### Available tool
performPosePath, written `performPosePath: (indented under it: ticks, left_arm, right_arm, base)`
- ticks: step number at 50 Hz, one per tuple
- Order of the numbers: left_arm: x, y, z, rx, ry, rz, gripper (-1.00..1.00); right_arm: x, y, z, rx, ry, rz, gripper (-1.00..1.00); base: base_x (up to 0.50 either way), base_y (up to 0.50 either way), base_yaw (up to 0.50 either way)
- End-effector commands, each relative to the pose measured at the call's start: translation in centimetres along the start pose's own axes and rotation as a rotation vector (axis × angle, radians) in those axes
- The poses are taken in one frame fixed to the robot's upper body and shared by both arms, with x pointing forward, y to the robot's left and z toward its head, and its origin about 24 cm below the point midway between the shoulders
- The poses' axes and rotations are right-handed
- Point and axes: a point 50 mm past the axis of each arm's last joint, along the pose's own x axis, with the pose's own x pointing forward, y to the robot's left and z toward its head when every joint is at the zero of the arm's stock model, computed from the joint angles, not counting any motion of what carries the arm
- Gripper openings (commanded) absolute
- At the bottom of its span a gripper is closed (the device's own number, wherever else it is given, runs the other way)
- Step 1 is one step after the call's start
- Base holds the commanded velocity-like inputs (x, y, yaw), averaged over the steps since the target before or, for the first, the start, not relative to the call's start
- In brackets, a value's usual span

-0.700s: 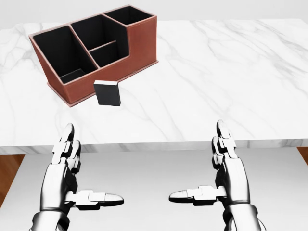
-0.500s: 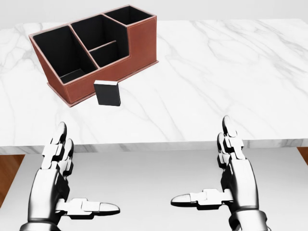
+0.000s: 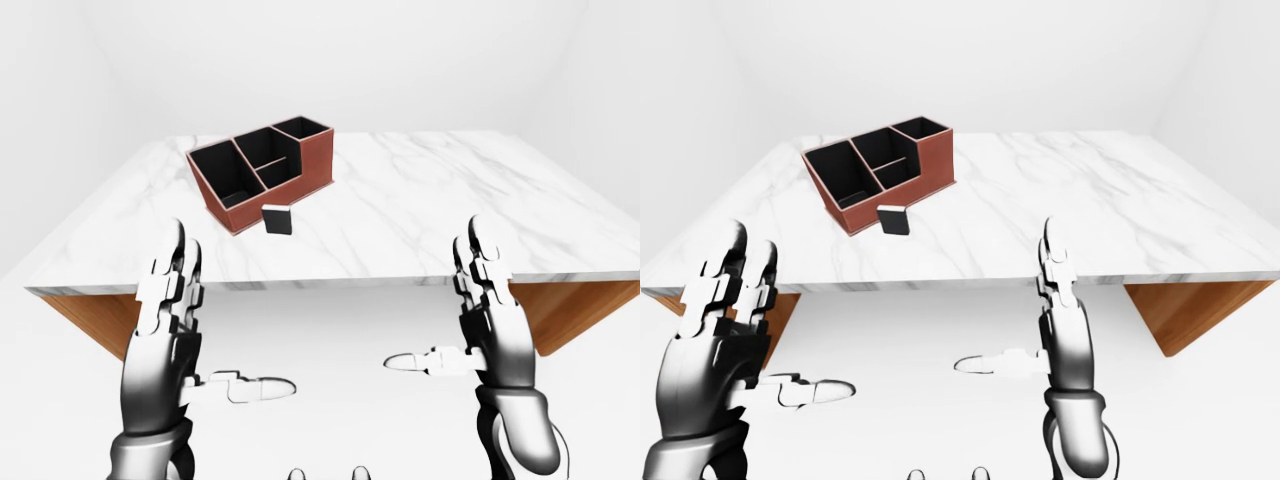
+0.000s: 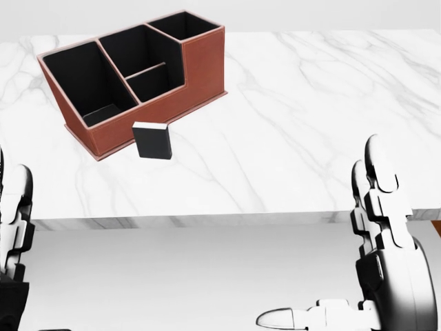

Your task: Pick up the book and place it in the left compartment of the caddy.

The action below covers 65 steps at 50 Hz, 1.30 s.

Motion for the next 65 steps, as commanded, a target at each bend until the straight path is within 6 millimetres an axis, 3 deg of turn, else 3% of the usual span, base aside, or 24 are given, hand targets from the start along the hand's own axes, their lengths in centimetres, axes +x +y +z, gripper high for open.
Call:
performPosePath:
  ticks: [1,32,65]
  left_arm:
    - [-0.36,-0.14,1.16,0.027,-0.032,-0.004,1.0]
    - [-0.46,0.05,1.23,0.03,-0.031,0.011,1.0]
    - [-0.37,-0.18,0.78,0.032,-0.014,0.012,1.0]
  right_arm:
    - [-0.57,-0.16,1.58,-0.042,-0.05,-0.013,1.0]
    - [-0.34,0.38,1.51,-0.031,-0.056,0.022,1.0]
    - [-0.53,0.23,1.46,-0.023,-0.047,0.017,1.0]
  base:
    - [0.5,0.0,0.0]
    - [0.5,0.04,0.0]
    - [0.5,0.24,0.0]
